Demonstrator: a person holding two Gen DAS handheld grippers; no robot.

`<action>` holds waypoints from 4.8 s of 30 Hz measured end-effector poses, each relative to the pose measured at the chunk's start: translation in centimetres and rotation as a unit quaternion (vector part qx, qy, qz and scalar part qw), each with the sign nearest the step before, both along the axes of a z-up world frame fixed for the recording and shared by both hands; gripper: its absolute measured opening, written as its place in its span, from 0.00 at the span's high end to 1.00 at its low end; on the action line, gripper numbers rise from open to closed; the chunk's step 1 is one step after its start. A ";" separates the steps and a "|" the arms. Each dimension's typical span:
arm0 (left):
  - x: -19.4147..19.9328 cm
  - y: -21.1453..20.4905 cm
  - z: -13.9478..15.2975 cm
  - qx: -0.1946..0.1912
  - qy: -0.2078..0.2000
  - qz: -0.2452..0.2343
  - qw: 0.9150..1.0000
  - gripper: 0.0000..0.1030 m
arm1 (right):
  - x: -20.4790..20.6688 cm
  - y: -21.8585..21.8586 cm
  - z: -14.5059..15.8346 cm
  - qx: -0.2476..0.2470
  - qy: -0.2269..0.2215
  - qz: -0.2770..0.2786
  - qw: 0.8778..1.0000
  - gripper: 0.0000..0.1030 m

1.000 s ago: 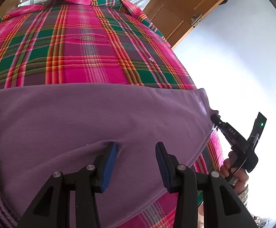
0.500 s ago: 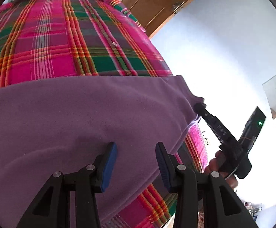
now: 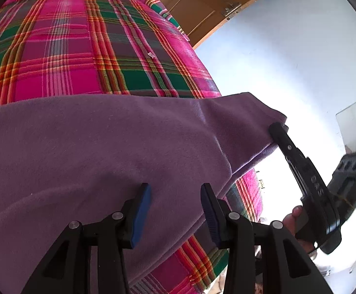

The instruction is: Fold clothes

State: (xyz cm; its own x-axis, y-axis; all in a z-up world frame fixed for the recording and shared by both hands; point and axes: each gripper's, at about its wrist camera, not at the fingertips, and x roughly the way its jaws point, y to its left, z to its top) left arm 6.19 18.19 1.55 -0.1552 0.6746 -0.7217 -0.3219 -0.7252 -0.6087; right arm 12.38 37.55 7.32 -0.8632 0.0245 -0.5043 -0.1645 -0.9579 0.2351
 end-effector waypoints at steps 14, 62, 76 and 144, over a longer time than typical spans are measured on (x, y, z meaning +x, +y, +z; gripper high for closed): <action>-1.7 -3.9 0.6 0.073 -0.005 0.059 0.996 0.59 | 0.5 -7.8 -1.4 0.058 -0.002 0.107 0.993 0.93; -4.7 -6.7 -2.3 0.155 -0.073 0.102 0.980 0.52 | 0.1 -13.0 -5.4 0.073 -0.052 0.216 0.972 0.74; -5.1 -4.9 -2.2 0.135 -0.093 0.089 0.982 0.52 | -0.2 -15.7 -6.3 0.106 -0.099 0.216 0.965 0.53; -3.2 -15.6 -1.8 0.081 -0.060 0.185 0.978 0.90 | -0.4 -25.2 -5.3 0.088 -0.104 0.275 0.952 0.90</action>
State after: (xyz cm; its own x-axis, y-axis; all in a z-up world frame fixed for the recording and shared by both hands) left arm 2.98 2.55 -0.21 -0.3316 0.6945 -0.6386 0.0255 -0.6700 -0.7419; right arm 12.00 12.39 2.06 -0.6518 -0.3028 -0.6953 0.3485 -0.9339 0.0799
